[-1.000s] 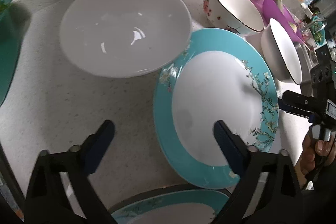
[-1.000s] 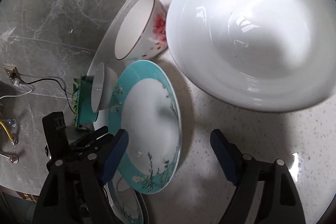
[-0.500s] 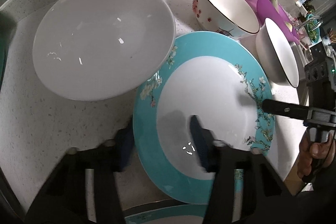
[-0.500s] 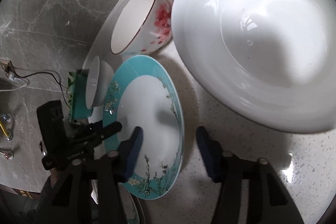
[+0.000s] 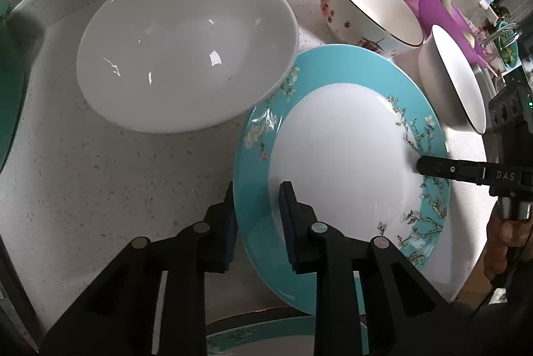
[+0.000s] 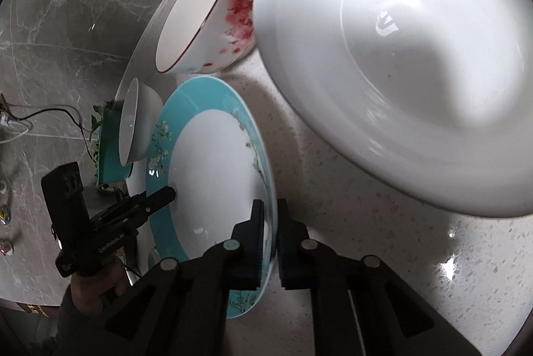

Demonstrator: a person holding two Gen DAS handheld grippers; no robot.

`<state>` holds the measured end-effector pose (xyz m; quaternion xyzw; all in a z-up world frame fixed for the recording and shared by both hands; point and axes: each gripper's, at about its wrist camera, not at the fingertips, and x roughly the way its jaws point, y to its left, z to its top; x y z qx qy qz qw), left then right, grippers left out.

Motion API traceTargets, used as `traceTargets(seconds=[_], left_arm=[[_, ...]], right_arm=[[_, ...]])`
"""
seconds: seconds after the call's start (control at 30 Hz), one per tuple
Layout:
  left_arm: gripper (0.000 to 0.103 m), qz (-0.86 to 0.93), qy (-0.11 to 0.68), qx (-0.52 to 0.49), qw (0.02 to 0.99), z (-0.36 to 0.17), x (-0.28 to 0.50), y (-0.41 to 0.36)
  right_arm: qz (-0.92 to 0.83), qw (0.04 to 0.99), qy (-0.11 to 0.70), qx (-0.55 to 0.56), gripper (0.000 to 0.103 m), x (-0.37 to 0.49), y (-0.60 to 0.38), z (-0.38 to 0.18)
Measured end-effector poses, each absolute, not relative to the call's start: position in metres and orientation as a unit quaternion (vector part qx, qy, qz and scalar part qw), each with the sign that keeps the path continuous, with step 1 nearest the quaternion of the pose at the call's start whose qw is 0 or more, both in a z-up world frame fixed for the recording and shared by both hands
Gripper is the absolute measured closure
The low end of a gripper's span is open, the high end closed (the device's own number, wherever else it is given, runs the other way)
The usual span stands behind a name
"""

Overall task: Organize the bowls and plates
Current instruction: 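Close the left tool on the large plate rim while the right tool grips it too, then carry the large teal-rimmed plate with both tools over the plate stack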

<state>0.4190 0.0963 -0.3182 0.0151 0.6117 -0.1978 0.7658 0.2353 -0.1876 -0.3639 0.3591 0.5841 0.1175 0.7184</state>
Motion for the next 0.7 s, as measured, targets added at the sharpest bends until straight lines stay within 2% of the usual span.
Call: traceTargets(seconds=[0.7], left_arm=[[0.082,-0.195,0.619,0.000,0.761,-0.304,0.405,0.089]], right_arm=[[0.093,0.723,0.575,0.372,0.094,0.233,-0.194,-0.346]])
